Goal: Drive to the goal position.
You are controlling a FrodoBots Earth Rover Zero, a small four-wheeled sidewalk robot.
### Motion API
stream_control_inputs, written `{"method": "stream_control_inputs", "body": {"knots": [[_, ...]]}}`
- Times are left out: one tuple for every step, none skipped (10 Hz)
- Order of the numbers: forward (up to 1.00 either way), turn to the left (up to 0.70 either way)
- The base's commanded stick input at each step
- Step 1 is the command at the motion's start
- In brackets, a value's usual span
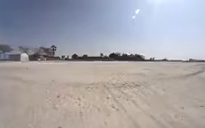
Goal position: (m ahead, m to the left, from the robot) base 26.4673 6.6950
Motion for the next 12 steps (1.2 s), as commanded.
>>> {"method": "stream_control_inputs", "body": {"knots": [[0.45, 0.0], [0.45, 0.03], [0.45, 0.06], [0.45, 0.06], [0.45, 0.03], [0.45, 0.01], [0.45, 0.0], [0.45, 0.0], [0.45, 0.0], [0.45, 0.0], [0.45, 0.0], [0.45, 0.0]]}}
